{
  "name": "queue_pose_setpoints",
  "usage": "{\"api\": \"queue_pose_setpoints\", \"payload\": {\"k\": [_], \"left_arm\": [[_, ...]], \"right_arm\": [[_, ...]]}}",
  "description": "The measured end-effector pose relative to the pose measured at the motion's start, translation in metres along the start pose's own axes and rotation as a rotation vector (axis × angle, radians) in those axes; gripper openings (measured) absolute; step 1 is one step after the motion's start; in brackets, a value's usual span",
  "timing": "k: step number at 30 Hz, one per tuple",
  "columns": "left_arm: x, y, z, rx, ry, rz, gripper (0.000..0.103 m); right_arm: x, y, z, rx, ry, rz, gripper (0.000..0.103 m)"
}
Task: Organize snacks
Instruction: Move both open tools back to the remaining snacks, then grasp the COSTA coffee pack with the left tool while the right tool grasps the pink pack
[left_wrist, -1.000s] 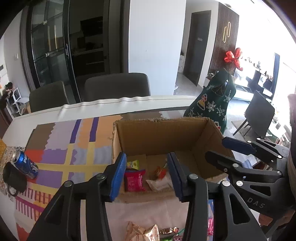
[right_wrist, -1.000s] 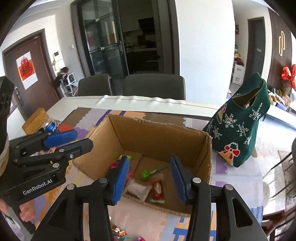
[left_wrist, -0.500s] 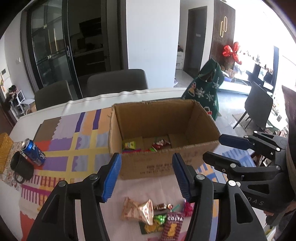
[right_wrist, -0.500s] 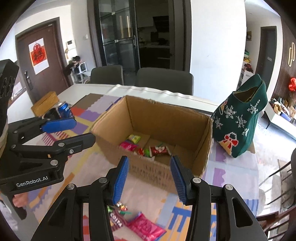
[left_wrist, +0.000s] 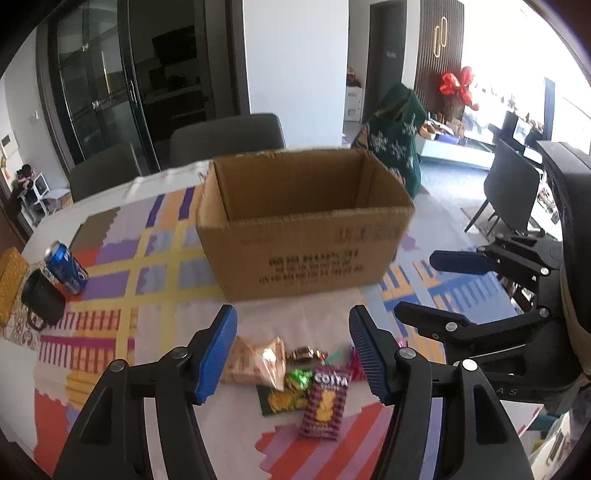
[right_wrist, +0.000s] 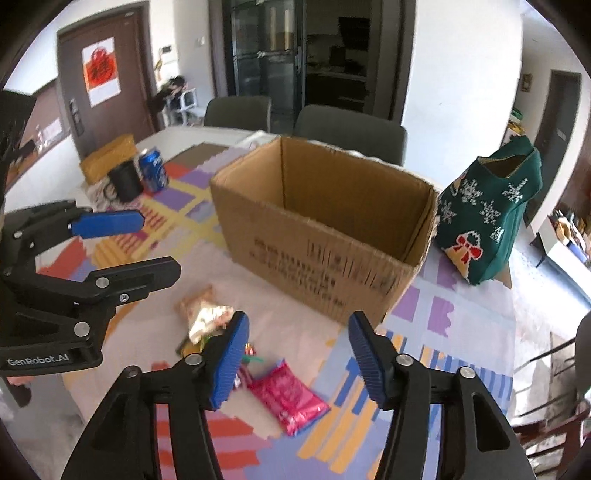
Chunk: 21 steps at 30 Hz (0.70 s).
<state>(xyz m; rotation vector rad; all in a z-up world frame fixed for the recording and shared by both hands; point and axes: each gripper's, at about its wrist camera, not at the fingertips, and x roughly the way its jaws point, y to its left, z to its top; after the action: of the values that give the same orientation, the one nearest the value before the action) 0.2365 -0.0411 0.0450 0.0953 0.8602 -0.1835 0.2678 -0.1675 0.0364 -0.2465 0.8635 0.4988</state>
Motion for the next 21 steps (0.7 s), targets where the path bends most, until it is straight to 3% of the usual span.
{"api": "queue_pose_setpoints", "payload": {"k": [21], "left_arm": [[0.069,-0.023,-0.079,-0.026,0.285,-0.107,0.063]], "right_arm": [[0.063,0.019,-0.064,-0.229,0.300,0.081,0.059]]}}
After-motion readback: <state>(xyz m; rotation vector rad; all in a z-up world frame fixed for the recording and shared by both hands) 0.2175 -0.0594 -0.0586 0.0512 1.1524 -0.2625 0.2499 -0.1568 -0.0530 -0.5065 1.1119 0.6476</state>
